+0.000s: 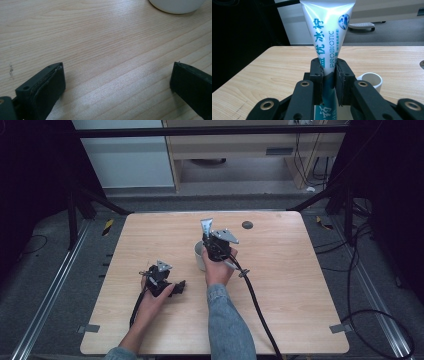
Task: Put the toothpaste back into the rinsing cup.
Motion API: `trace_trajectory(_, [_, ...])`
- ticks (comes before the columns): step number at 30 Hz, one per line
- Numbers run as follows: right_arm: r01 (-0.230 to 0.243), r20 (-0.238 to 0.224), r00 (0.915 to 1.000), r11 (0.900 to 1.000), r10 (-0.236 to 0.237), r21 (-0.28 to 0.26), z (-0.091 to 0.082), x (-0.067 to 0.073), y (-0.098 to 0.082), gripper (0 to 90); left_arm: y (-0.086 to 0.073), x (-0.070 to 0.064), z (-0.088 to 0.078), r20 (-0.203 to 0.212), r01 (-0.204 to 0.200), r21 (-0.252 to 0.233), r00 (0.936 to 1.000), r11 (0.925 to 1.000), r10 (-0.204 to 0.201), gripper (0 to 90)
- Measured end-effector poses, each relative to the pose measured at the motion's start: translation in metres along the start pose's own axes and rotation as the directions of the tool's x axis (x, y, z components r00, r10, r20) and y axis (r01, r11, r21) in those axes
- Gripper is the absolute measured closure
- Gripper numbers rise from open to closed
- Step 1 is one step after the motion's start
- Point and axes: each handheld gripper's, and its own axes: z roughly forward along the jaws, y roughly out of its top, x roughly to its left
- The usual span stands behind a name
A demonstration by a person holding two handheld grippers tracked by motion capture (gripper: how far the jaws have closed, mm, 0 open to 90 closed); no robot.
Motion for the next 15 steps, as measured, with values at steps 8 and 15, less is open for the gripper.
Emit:
trace_trajectory(8, [0.002, 0.000, 1.0000, 1.000, -0.002, 0.003, -0.0011, -0.0008, 0.0000, 76.6, 0.0000, 0.0001, -0.0002, 0.001, -0.001, 0.002, 1.0000, 1.0000, 0.001, 0.0])
trace_trajectory(15, [-0.008, 0.004, 1.0000, 1.000, 0.008, 0.005, -0.0021, -0.0030, 0.0009, 73.6, 0.0000, 0.0002, -0.0002, 0.002, -0.001, 0.002, 1.0000, 1.0000, 0.001, 0.0])
